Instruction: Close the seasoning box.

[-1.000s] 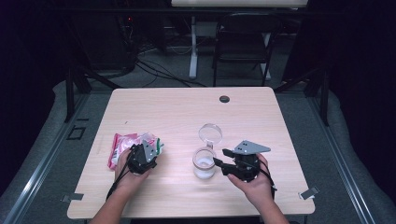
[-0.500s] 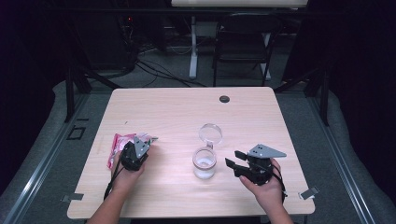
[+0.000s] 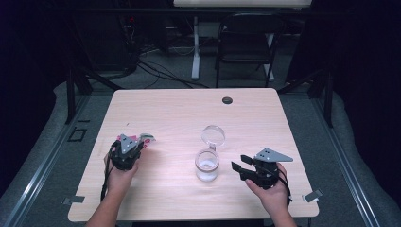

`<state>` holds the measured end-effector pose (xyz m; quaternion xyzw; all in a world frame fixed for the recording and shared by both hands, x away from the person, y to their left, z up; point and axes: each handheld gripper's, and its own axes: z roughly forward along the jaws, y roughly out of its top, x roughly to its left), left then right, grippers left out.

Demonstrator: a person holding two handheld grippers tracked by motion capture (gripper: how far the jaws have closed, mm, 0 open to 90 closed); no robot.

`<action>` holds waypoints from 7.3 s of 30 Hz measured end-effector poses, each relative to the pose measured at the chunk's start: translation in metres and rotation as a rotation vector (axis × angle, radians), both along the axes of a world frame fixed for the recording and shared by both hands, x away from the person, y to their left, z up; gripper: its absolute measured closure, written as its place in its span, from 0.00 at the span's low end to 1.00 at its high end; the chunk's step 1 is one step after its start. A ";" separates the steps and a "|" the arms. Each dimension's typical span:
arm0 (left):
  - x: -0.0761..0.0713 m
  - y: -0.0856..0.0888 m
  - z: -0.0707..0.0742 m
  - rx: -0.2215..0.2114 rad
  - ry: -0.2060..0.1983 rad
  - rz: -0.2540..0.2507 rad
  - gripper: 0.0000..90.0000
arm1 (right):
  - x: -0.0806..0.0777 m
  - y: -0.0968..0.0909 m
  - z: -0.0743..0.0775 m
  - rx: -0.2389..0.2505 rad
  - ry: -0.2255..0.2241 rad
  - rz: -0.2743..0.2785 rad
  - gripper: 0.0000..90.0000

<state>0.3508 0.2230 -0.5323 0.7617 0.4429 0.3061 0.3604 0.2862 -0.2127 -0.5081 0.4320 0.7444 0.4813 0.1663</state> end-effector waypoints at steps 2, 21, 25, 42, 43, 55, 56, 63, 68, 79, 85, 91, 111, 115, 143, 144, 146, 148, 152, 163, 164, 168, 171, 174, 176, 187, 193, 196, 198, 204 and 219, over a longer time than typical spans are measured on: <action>-0.001 0.003 0.002 -0.008 0.001 -0.003 1.00 | 0.000 -0.002 -0.002 0.000 0.003 -0.004 0.56; -0.005 0.045 0.022 -0.195 0.004 0.037 1.00 | 0.008 -0.003 -0.025 0.021 0.058 -0.004 0.56; -0.001 0.049 0.029 -0.182 0.018 0.060 1.00 | 0.006 -0.006 -0.023 0.035 0.053 0.003 0.56; 0.013 0.066 0.075 -0.050 0.024 0.089 1.00 | 0.007 -0.008 -0.023 0.065 0.064 0.016 0.57; 0.013 0.066 0.078 -0.048 0.024 0.088 1.00 | 0.008 -0.008 -0.024 0.067 0.063 0.016 0.57; 0.011 0.051 0.103 -0.100 0.017 0.008 1.00 | 0.007 -0.011 -0.024 0.083 0.066 0.007 0.56; 0.011 0.048 0.105 -0.102 0.018 -0.005 1.00 | 0.007 -0.011 -0.024 0.083 0.067 0.007 0.57; 0.007 0.025 0.114 -0.104 0.026 -0.096 1.00 | 0.007 -0.013 -0.024 0.080 0.066 0.002 0.57; 0.005 0.005 0.115 -0.093 0.031 -0.163 1.00 | 0.007 -0.014 -0.024 0.080 0.066 0.001 0.57; 0.002 -0.040 0.113 -0.089 0.046 -0.286 1.00 | 0.006 -0.016 -0.024 0.084 0.065 -0.008 0.57; -0.003 -0.059 0.110 -0.072 0.047 -0.364 1.00 | 0.007 -0.018 -0.025 0.092 0.065 -0.015 0.57; -0.012 -0.064 0.097 -0.070 0.065 -0.425 1.00 | 0.007 -0.018 -0.024 0.073 0.067 -0.003 0.57; -0.031 -0.052 0.064 -0.196 0.095 -0.456 1.00 | 0.008 0.014 0.014 -0.035 0.047 0.154 0.82; -0.031 -0.056 0.059 -0.215 0.095 -0.466 0.99 | 0.013 0.027 0.027 -0.052 0.044 0.200 0.91; -0.033 -0.063 0.049 -0.269 0.094 -0.485 0.97 | 0.041 0.124 0.033 -0.103 0.058 0.415 0.87; -0.033 -0.062 0.049 -0.271 0.095 -0.485 0.97 | 0.042 0.125 0.033 -0.108 0.061 0.420 0.87; -0.033 -0.062 0.049 -0.271 0.096 -0.484 0.97 | 0.043 0.127 0.032 -0.108 0.065 0.420 0.87; -0.033 -0.063 0.049 -0.270 0.095 -0.485 0.97 | 0.044 0.129 0.030 -0.118 0.071 0.422 0.88; -0.035 -0.063 0.049 -0.263 0.092 -0.484 0.96 | 0.047 0.134 0.028 -0.136 0.082 0.426 0.91; -0.043 -0.056 0.041 -0.286 0.073 -0.456 0.83 | 0.049 0.139 0.031 -0.147 0.049 0.425 1.00; -0.043 -0.055 0.040 -0.288 0.069 -0.452 0.78 | 0.049 0.139 0.031 -0.144 0.048 0.422 1.00; -0.045 -0.053 0.030 -0.297 0.061 -0.434 0.64 | 0.051 0.141 0.032 -0.141 0.047 0.424 1.00; -0.047 -0.051 0.021 -0.261 0.045 -0.417 0.52 | 0.053 0.143 0.033 -0.133 0.048 0.420 1.00; -0.047 -0.048 0.012 -0.269 0.054 -0.401 0.46 | 0.054 0.144 0.034 -0.134 0.051 0.432 1.00; -0.048 -0.047 0.006 -0.263 0.061 -0.393 0.42 | 0.054 0.145 0.034 -0.126 0.053 0.434 1.00; -0.044 -0.043 -0.017 -0.241 0.133 -0.340 0.39 | 0.056 0.146 0.035 -0.116 0.052 0.441 1.00; -0.040 -0.043 -0.026 -0.231 0.145 -0.325 0.38 | 0.056 0.147 0.035 -0.109 0.049 0.439 1.00; -0.037 -0.044 -0.030 -0.222 0.159 -0.321 0.35 | 0.056 0.147 0.035 -0.114 0.049 0.442 1.00; -0.036 -0.045 -0.033 -0.222 0.160 -0.316 0.34 | 0.055 0.147 0.035 -0.116 0.047 0.442 1.00; -0.031 -0.048 -0.038 -0.217 0.181 -0.313 0.32 | 0.055 0.146 0.035 -0.114 0.051 0.442 1.00; -0.022 -0.056 -0.051 -0.149 0.225 -0.324 0.30 | 0.053 0.145 0.035 -0.118 0.053 0.435 1.00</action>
